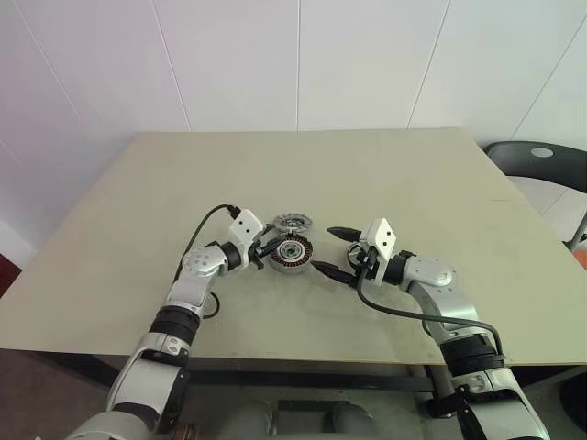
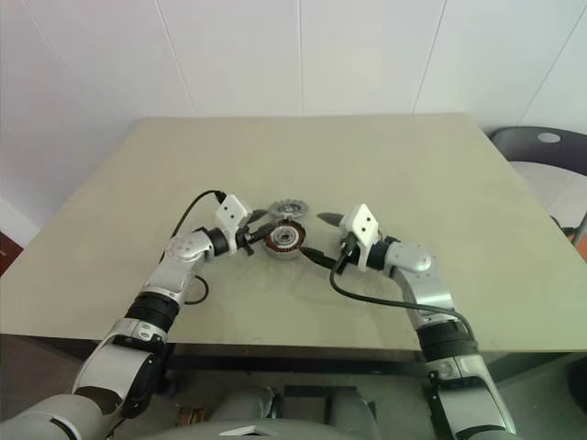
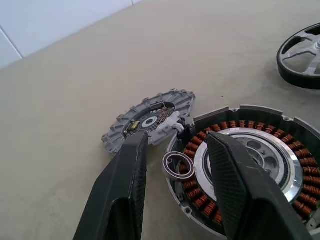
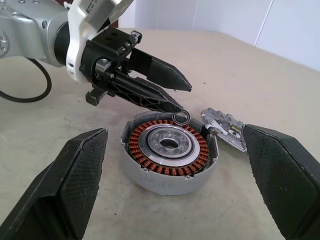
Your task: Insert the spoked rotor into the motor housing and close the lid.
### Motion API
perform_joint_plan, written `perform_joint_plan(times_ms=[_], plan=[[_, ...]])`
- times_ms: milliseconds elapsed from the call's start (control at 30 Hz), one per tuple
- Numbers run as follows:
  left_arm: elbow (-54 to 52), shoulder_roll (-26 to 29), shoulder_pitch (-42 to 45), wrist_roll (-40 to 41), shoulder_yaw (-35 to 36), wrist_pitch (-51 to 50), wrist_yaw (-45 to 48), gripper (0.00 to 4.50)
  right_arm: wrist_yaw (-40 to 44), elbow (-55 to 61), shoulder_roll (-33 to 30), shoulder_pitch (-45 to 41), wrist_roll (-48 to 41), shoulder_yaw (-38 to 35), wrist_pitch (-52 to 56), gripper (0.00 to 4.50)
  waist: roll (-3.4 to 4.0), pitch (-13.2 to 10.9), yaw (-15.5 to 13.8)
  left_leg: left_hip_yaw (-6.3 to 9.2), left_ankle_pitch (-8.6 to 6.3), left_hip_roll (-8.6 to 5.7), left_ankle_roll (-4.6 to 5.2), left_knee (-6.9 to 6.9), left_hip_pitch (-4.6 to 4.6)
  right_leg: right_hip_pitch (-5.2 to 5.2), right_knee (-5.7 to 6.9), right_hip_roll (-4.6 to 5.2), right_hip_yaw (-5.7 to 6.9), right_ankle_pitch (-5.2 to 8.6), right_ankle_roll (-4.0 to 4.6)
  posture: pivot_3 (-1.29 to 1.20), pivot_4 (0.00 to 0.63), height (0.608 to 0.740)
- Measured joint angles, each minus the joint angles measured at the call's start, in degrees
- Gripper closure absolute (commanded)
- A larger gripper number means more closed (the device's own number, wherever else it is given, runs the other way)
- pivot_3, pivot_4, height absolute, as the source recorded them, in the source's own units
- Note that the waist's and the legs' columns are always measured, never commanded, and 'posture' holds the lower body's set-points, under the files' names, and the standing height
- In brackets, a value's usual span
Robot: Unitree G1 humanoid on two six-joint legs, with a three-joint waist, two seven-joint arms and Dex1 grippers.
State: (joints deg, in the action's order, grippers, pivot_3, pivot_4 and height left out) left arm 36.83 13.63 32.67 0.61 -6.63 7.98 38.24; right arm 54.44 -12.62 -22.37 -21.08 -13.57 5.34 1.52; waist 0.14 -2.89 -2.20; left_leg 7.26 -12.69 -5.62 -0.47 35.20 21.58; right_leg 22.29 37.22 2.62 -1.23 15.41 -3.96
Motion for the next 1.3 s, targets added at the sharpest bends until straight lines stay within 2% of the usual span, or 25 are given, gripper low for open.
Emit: perform_joint_plan(times_ms=[300, 500, 800, 900, 1033, 1300], plan=[[2.40, -2.11, 0.23, -1.14, -0.91, -1.54, -3.12, 2.51, -0.09, -0.07, 0.51, -0.13, 0.02, 0.00, -0.34, 0.00, -0.01, 0.01, 0.01, 0.00, 0.00, 0.00, 0.00, 0.01, -0.05, -0.04, 0.02, 0.00, 0.00, 0.00, 0.00, 0.00, 0.000, 0.740], [2.67, -3.46, 0.67, 1.42, 1.11, -5.99, -3.82, 2.51, -0.17, -0.24, 0.71, -0.31, 0.36, 0.00, -0.73, 0.00, -0.05, 0.04, 0.02, 0.00, 0.00, 0.00, 0.00, 0.03, -0.07, -0.08, 0.03, 0.00, 0.01, 0.00, -0.01, 0.00, 0.000, 0.740], [-2.86, -4.86, -1.13, 8.85, 4.08, -17.76, 2.82, 2.51, -0.46, -1.24, 0.92, -0.42, 1.05, 0.00, -1.45, 0.00, -0.06, 0.05, -0.03, 0.00, 0.00, -0.01, 0.00, 0.02, -0.05, -0.07, 0.02, 0.00, 0.01, 0.00, 0.00, 0.00, 0.000, 0.740], [-3.91, -4.96, -1.28, 9.14, 4.05, -19.44, 3.22, 3.10, -0.63, -1.30, 0.95, -0.42, 1.11, 0.00, -1.74, 0.00, -0.06, 0.05, -0.02, 0.00, 0.00, -0.01, 0.00, 0.02, -0.05, -0.07, 0.01, 0.00, 0.00, 0.00, 0.00, 0.00, 0.000, 0.740], [-4.51, -5.05, -1.27, 9.40, 4.10, -20.08, 3.22, 4.42, -0.80, -1.51, 0.96, -0.43, 1.35, 0.00, -2.10, 0.00, -0.06, 0.05, 0.02, 0.00, 0.00, 0.00, 0.00, 0.01, -0.06, -0.06, 0.01, 0.00, 0.00, 0.00, 0.00, 0.00, 0.000, 0.740], [-6.33, -4.72, -1.83, 9.35, 2.72, -19.79, 5.27, 4.47, -1.16, -2.38, 1.15, -0.51, 1.61, 0.01, -3.02, 0.00, -0.07, 0.06, 0.07, -0.01, 0.00, 0.00, 0.00, 0.02, -0.08, -0.07, 0.03, -0.01, -0.02, 0.00, 0.01, 0.00, 0.000, 0.740]])
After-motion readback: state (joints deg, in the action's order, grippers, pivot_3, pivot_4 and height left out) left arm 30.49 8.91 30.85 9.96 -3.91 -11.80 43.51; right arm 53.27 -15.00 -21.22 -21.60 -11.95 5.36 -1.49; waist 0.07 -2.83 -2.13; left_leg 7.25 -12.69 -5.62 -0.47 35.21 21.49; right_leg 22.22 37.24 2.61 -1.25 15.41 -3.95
